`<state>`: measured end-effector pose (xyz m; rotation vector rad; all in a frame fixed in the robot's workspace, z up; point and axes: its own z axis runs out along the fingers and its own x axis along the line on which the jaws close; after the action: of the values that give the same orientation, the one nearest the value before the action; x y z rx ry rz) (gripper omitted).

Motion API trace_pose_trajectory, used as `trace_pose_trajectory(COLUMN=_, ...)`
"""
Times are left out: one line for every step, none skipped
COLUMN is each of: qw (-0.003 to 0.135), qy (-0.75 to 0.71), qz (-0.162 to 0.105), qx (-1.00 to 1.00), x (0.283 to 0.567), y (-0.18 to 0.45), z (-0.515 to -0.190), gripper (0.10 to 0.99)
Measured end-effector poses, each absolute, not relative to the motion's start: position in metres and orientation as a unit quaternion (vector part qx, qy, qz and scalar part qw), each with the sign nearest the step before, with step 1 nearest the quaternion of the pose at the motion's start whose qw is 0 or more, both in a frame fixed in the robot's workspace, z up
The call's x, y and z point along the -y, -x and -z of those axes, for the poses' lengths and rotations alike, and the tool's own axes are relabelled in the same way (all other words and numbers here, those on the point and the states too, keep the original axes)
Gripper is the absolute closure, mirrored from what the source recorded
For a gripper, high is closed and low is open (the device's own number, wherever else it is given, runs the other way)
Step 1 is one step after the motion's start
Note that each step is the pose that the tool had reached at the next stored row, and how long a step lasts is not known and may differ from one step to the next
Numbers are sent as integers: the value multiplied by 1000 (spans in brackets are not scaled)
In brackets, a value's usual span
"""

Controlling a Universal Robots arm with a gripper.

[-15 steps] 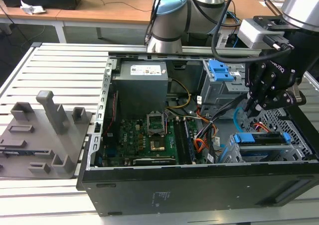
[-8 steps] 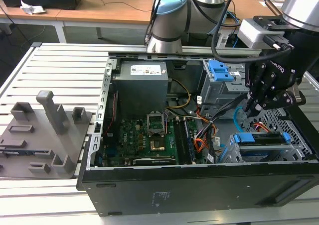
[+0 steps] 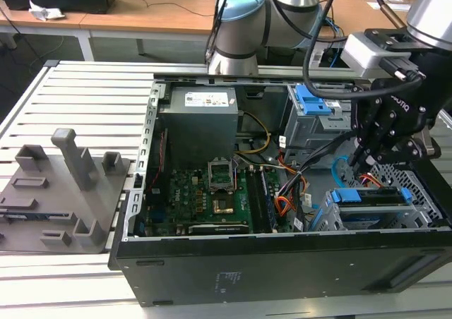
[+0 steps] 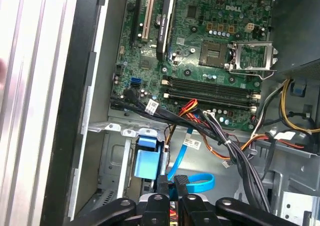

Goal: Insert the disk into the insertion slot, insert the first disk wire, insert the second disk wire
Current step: 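Insert the second disk wire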

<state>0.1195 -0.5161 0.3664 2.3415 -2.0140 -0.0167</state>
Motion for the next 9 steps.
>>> trace_pose_trajectory(qw=27, qy=-758, qz=5, qx=652, x=518, y=-119, z=-366, gripper=922)
trace_pose_trajectory(qw=27, qy=-758, qz=5, qx=652, x=520, y=-120, z=-366, gripper=922)
trace_pose_trajectory(qw=27, qy=-758, qz=5, qx=652, x=522, y=-120, z=-366, gripper=922)
trace_pose_trajectory(qw=27, qy=-758, qz=5, qx=652, x=524, y=-119, z=-366, gripper=922)
trace_pose_trajectory(qw=27, qy=-758, qz=5, qx=652, x=526, y=-120, z=-366, gripper=922)
trace_pose_trajectory(qw=26, qy=-758, qz=5, qx=652, x=529, y=-120, z=-366, gripper=922)
trace_pose_trajectory(qw=26, qy=-758, qz=5, qx=652, x=530, y=-120, z=-366, gripper=922)
trace_pose_trajectory(qw=27, qy=-758, qz=5, qx=652, x=530, y=-120, z=-366, gripper=922)
trace_pose_trajectory(qw=27, qy=-758, qz=5, qx=652, x=530, y=-120, z=-366, gripper=922)
